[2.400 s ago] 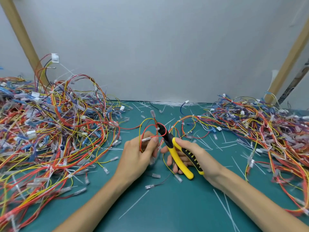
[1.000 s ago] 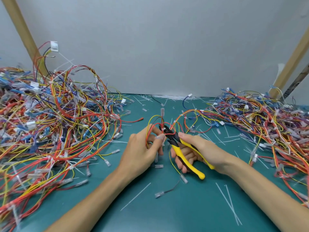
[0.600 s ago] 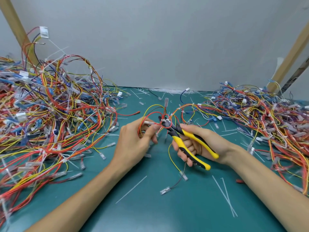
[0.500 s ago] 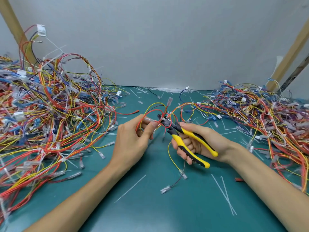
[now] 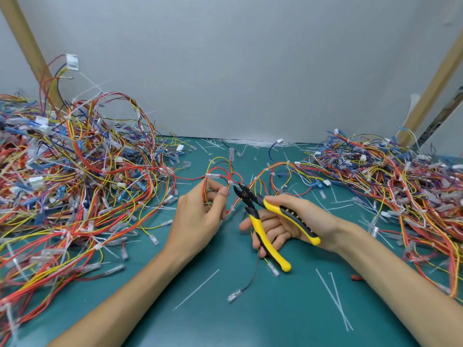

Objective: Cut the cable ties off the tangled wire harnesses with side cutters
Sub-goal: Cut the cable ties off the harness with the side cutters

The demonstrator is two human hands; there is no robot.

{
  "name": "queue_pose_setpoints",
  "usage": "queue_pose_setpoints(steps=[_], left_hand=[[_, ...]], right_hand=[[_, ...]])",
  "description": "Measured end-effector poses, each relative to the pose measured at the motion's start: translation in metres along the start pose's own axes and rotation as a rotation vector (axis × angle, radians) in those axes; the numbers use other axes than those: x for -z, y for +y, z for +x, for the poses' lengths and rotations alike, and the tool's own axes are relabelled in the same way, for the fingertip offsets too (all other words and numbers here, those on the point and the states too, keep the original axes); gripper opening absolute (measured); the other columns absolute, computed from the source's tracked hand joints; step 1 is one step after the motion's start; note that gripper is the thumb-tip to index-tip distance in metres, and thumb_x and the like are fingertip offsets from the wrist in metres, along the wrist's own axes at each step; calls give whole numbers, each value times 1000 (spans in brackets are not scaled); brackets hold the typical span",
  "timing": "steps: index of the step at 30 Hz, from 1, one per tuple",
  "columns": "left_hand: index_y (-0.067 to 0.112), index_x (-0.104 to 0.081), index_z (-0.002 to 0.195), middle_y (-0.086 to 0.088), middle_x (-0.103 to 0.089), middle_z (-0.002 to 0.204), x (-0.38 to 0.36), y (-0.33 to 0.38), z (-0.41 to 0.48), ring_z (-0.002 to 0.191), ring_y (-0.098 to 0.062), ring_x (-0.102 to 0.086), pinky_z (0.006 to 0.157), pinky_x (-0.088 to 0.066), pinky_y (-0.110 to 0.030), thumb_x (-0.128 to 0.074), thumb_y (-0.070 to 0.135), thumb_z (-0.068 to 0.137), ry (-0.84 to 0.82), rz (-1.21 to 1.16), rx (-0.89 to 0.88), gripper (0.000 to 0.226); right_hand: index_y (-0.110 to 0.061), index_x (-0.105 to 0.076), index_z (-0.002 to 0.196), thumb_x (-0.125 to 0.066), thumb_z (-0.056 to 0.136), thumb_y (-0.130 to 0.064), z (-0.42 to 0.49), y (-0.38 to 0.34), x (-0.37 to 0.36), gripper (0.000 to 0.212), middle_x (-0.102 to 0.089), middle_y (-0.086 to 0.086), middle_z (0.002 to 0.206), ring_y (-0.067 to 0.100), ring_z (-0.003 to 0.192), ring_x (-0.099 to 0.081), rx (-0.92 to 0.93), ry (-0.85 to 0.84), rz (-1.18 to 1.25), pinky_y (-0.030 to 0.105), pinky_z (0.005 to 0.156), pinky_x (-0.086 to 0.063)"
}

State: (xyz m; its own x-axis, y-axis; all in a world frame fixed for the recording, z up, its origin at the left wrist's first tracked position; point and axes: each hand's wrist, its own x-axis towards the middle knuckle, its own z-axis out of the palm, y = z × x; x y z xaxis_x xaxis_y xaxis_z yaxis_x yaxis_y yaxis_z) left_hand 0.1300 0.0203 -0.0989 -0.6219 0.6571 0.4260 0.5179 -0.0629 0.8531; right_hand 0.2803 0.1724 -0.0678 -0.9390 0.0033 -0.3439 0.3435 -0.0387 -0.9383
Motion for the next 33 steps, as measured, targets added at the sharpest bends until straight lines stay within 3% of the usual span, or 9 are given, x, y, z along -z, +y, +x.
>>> queue_pose_setpoints(steps=[5, 12, 18, 25, 33], left_hand=[[25, -52, 78, 2, -62, 55, -1, 1, -3, 34, -17, -48, 41, -37, -20, -55, 27, 99, -99, -3, -31, 21], [19, -51, 77, 1, -65, 55, -1, 4, -6, 33, -15, -53, 40, -39, -19, -55, 27, 98, -150, 31, -43, 23], [23, -55, 85, 2, -65, 59, -1, 3, -4, 34, -16, -54, 43, -40, -19, -52, 30, 98, -180, -6, -11, 16], [16, -52, 86, 1, -66, 60, -2, 1, -2, 36, -20, -55, 42, -37, -17, -49, 18, 101, -172, -65, 47, 16], [8, -52, 86, -5, -65, 58, -2, 5, -1, 36, -21, -55, 40, -37, -19, -49, 16, 101, -162, -140, 88, 17]], right_hand=[[-9, -68, 116, -34, 91, -61, 2, 2, 2, 67, -70, 21, 100, 38, 91, -69, -1, -18, -3, 29, 73, -57], [-17, -69, 83, -29, 92, -57, 2, 3, -10, 57, -69, 13, 77, 28, 65, -68, 14, 116, -58, 23, 58, -53], [-20, -70, 79, -30, 91, -55, 2, 6, -14, 55, -68, 13, 74, 27, 62, -67, 46, 177, -70, 23, 55, -52], [-10, -70, 110, -33, 89, -58, 4, 5, -2, 64, -71, 20, 97, 34, 83, -71, 26, 23, -7, 27, 66, -56], [-9, -69, 114, -33, 90, -58, 3, 6, 1, 65, -70, 22, 99, 37, 87, -70, 25, -4, 5, 28, 69, -57]])
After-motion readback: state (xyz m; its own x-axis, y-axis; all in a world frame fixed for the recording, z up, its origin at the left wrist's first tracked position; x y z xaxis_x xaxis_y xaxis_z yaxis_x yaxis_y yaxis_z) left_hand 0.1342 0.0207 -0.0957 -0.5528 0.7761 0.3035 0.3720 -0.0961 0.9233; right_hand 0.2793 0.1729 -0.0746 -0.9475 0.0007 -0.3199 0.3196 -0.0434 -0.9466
